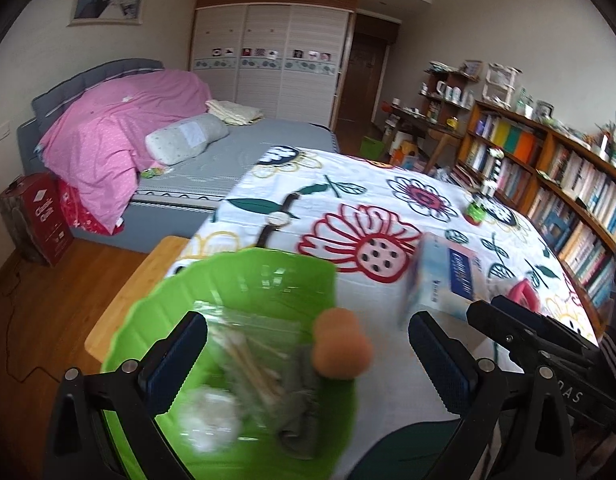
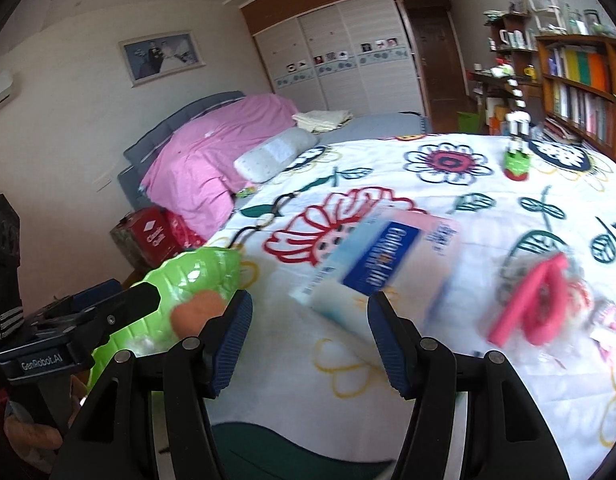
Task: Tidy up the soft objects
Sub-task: 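Move both tools back toward the pink foam roller and white strip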
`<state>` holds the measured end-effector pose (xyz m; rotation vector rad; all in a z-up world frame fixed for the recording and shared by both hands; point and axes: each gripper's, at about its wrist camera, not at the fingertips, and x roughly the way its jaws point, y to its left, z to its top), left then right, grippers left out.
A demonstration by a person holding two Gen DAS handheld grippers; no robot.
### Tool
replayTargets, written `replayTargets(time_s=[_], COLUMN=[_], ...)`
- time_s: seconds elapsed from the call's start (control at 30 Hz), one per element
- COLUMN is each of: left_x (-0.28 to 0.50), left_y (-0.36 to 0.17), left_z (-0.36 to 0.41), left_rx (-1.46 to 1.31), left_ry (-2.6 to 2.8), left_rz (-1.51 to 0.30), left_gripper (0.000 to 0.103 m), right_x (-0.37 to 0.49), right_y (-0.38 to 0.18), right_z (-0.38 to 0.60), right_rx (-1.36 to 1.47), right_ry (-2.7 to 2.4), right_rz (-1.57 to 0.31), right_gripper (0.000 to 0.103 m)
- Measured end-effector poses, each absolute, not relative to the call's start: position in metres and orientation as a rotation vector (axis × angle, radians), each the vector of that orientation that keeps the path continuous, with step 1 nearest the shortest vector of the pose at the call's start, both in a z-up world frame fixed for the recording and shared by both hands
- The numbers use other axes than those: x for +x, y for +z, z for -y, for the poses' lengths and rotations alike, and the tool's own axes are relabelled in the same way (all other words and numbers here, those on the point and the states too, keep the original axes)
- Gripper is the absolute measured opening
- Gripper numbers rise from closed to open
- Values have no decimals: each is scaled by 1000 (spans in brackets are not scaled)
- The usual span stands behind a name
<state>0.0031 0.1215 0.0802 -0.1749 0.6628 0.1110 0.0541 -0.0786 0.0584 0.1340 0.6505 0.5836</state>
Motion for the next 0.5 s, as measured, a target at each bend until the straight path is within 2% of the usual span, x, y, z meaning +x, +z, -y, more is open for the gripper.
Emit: replayTargets(time_s=[0.5], left_x=[31], left_y=[69], left_z=[-40], left_rx=[-74], left_ry=[-27], left_rz=[-771], left_gripper=[103], right_x=[53], right_y=[45], right_z=[195], right_rx=[167], right_ry=[391], right_rz=[-651], right_gripper=[61])
